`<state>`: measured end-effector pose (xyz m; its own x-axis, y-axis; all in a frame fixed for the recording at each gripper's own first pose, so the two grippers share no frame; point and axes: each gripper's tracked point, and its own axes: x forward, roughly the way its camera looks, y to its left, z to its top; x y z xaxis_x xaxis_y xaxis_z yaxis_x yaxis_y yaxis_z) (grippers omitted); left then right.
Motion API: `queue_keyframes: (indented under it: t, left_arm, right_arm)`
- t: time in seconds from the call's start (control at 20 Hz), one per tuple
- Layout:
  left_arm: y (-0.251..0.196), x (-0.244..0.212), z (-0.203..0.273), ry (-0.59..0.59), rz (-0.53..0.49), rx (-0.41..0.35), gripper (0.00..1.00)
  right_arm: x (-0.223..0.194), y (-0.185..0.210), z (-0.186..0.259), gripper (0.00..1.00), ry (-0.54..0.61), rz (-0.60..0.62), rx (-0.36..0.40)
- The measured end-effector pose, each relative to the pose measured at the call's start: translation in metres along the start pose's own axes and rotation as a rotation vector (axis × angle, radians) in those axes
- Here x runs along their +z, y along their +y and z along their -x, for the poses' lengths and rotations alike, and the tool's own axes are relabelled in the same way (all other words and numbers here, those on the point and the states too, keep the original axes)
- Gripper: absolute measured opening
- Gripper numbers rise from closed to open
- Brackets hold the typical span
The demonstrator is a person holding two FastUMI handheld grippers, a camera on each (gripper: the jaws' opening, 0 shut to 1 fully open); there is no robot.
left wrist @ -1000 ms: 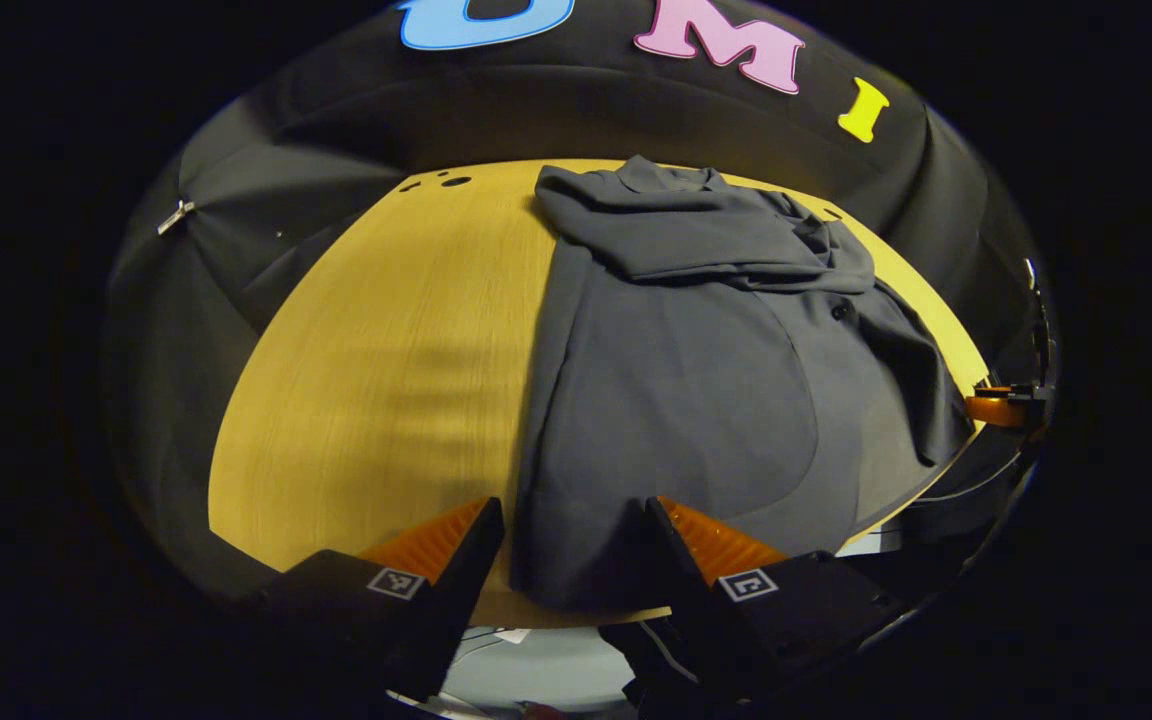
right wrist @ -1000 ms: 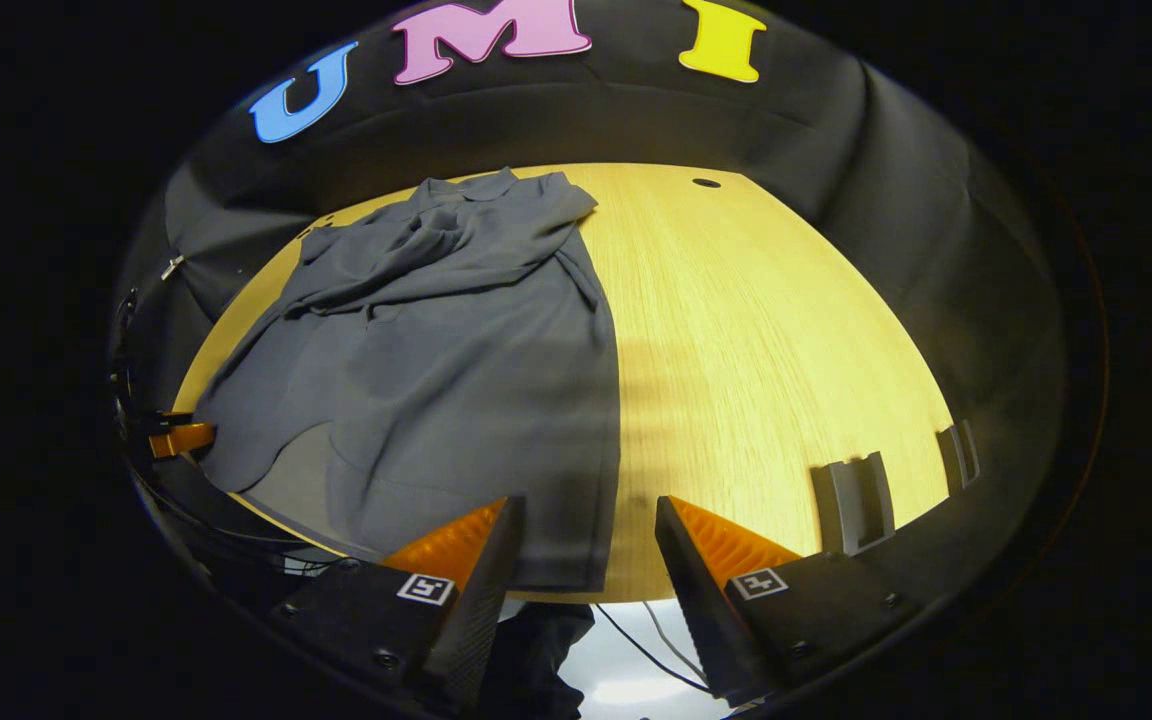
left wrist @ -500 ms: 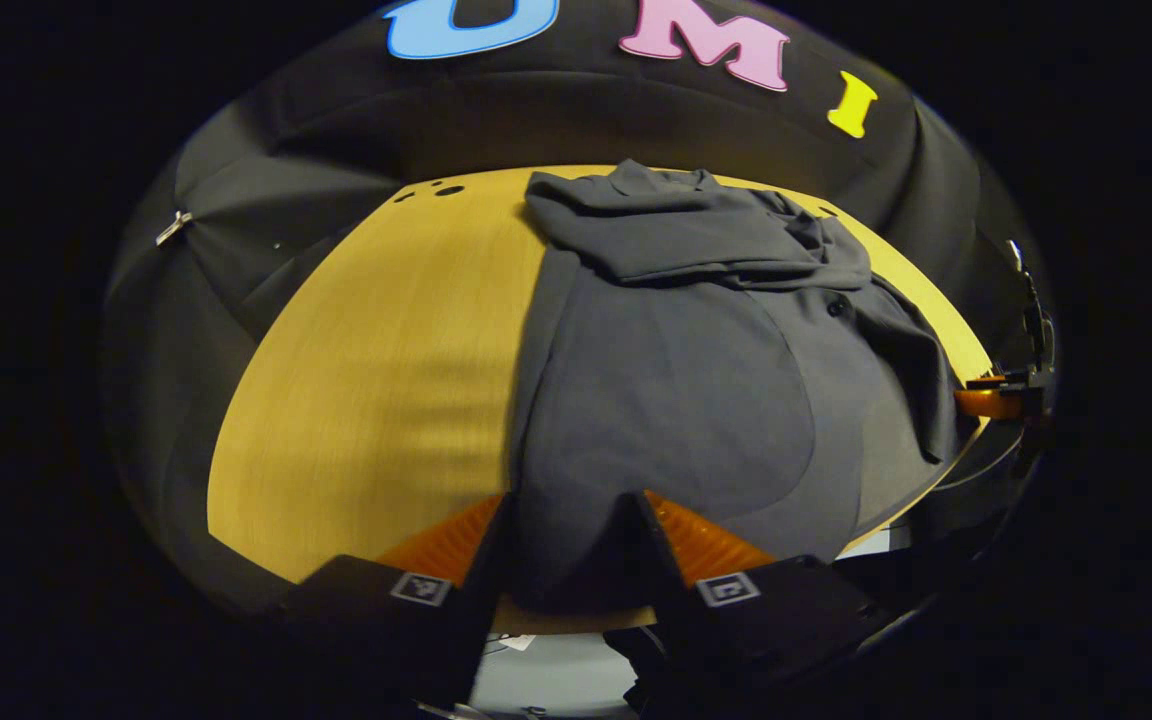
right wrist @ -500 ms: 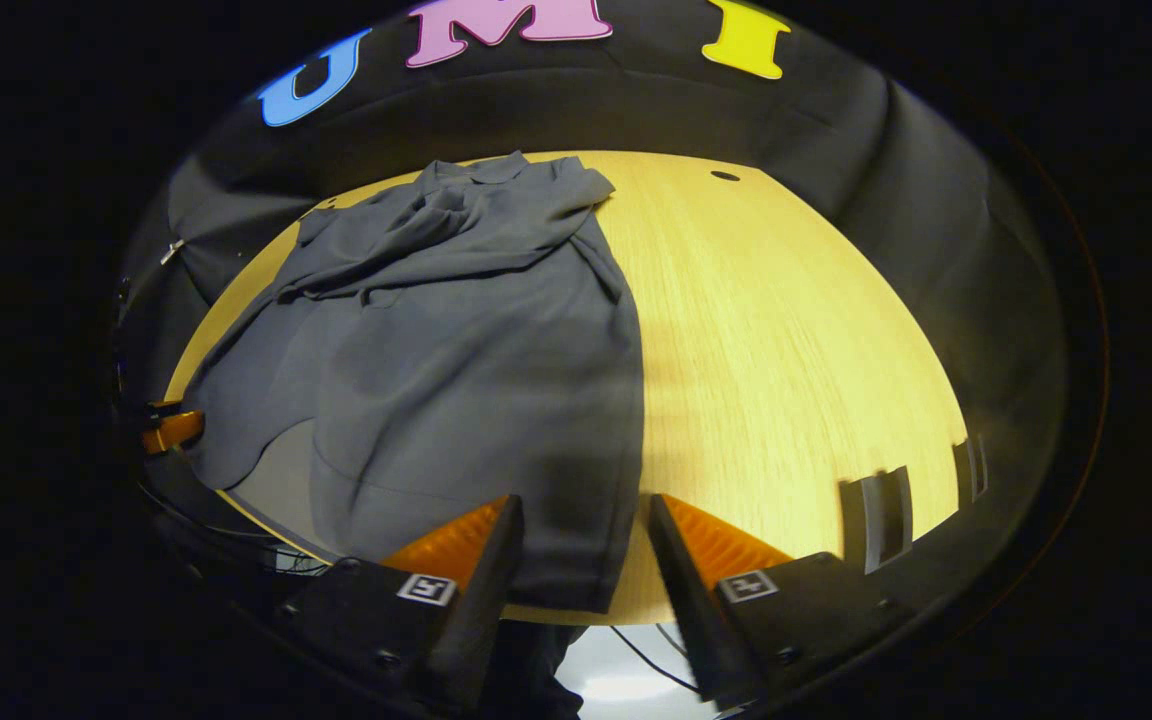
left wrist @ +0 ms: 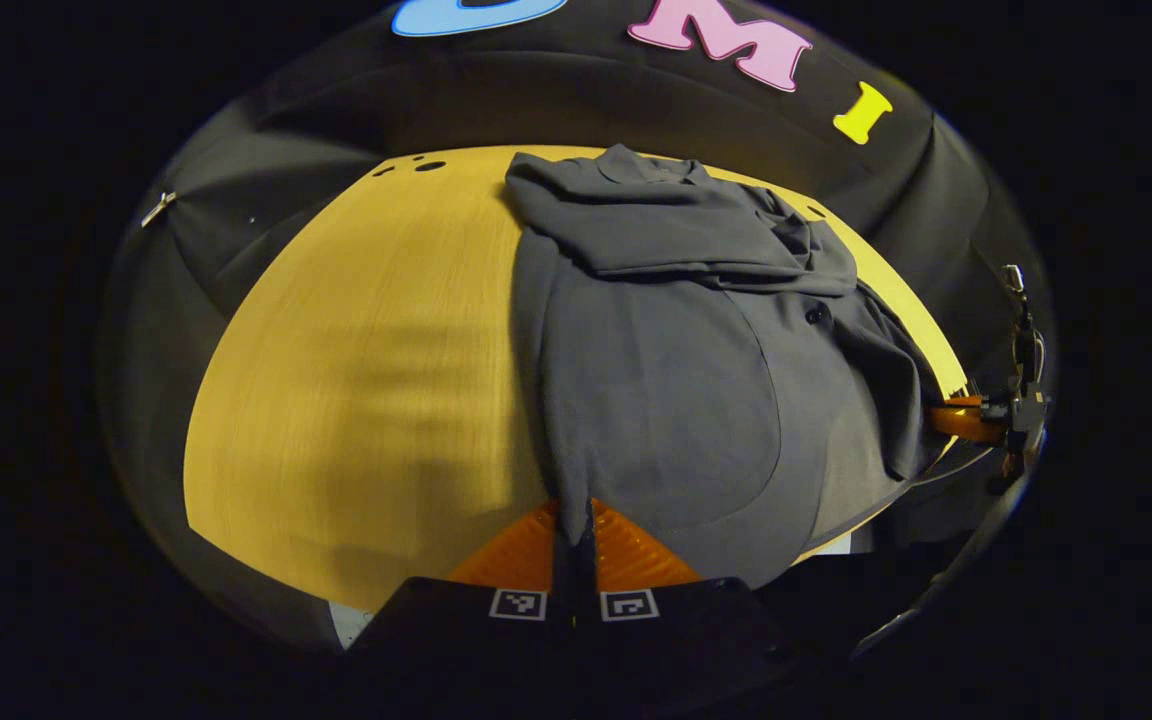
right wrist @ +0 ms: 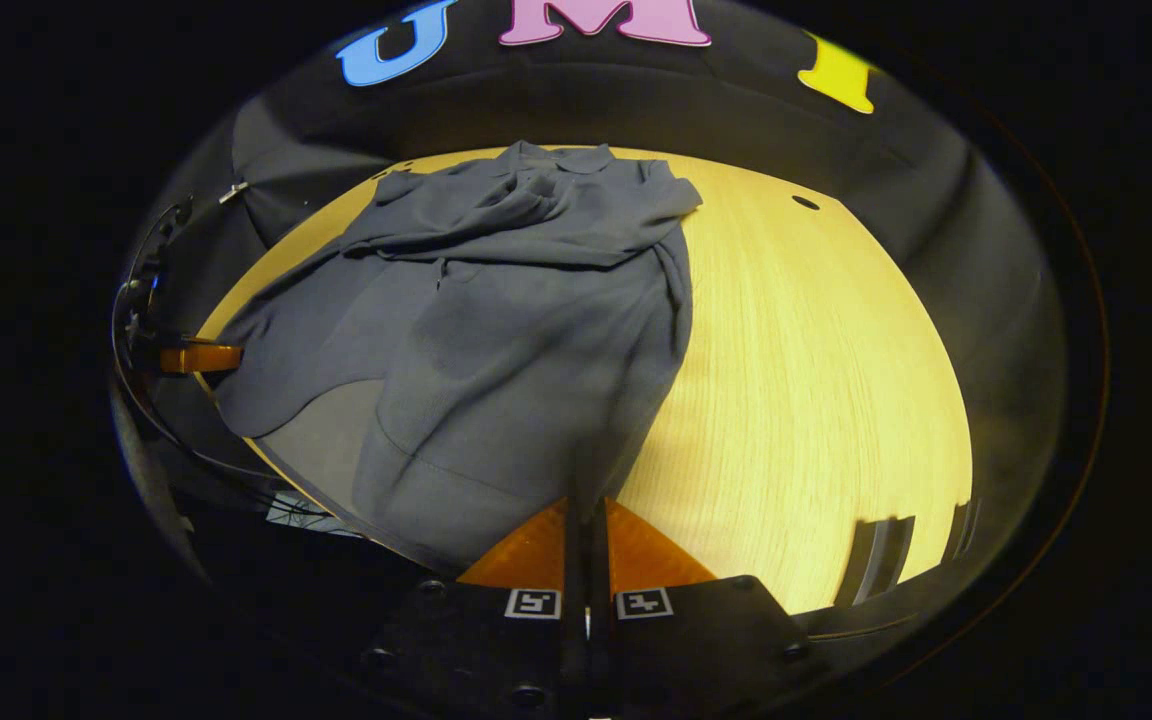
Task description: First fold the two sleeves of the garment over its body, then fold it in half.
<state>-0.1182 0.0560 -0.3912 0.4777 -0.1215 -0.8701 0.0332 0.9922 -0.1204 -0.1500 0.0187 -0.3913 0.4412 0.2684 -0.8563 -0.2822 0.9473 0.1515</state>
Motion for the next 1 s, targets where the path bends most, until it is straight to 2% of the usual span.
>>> queue_keyframes:
  t: [0.25, 0.4, 0.75, 1.0]
  left_arm:
    - [-0.007, -0.027, 0.025, 0.044, 0.008, -0.029, 0.05]
    - [-0.016, -0.016, 0.043, 0.02, 0.046, -0.061, 0.05]
    - [-0.037, 0.092, 0.07, -0.169, 0.137, -0.132, 0.05]
    - [-0.041, 0.169, 0.084, -0.3, 0.198, -0.159, 0.05]
  right_arm:
    - [-0.02, 0.007, 0.023, 0.05, 0.019, -0.013, 0.025]
    - [-0.001, 0.01, 0.036, 0.05, -0.037, -0.037, 0.047]
    - [0.098, 0.011, 0.059, 0.05, -0.277, -0.095, 0.059]
    - [0.175, -0.005, 0.074, 0.05, -0.439, -0.139, 0.043]
